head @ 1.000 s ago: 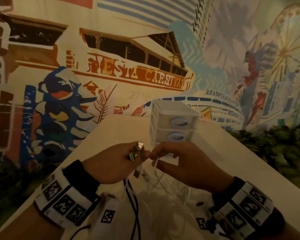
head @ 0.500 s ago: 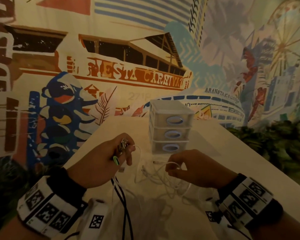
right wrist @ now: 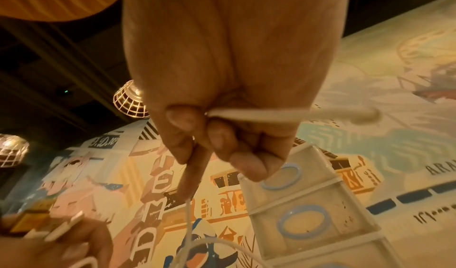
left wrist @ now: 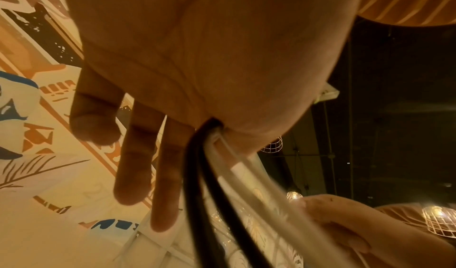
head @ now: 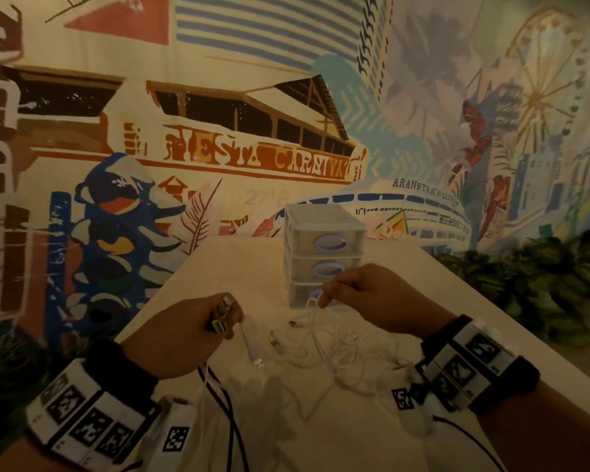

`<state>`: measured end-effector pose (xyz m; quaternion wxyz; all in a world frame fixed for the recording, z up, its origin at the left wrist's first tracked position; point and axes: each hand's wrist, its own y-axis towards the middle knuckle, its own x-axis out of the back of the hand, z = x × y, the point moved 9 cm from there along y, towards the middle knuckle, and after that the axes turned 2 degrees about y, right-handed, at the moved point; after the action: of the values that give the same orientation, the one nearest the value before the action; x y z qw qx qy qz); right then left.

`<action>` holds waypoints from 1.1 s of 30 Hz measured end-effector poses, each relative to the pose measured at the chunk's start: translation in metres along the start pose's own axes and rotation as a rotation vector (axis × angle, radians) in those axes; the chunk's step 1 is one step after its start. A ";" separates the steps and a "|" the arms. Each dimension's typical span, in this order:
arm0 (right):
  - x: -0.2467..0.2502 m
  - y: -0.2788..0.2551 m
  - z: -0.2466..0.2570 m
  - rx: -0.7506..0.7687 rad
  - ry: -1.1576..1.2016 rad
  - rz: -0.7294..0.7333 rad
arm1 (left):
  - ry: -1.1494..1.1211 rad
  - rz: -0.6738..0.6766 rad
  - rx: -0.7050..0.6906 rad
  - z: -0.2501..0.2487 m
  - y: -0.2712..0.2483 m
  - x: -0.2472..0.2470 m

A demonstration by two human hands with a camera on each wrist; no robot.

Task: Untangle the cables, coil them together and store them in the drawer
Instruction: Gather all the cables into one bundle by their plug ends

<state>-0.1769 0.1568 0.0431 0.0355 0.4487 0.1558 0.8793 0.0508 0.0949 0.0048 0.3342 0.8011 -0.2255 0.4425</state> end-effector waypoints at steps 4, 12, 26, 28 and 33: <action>0.008 0.000 0.007 0.055 -0.120 -0.138 | -0.127 -0.042 0.045 -0.001 -0.002 0.006; 0.018 -0.012 0.050 0.241 -0.228 -0.291 | -0.096 -0.077 -0.175 -0.070 0.012 -0.001; 0.057 -0.032 0.033 0.192 -0.243 -0.414 | 0.098 0.305 -0.051 -0.054 0.023 -0.073; 0.054 -0.029 0.025 0.168 -0.284 -0.420 | 0.077 0.298 -0.065 -0.054 0.023 -0.073; 0.053 -0.019 -0.003 0.068 -0.360 -0.447 | 0.019 0.217 -0.129 -0.061 0.021 -0.067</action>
<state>-0.2119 0.1851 0.0768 0.2405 0.5531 0.2713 0.7501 -0.0309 0.1305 -0.0222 0.3374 0.7445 -0.3357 0.4681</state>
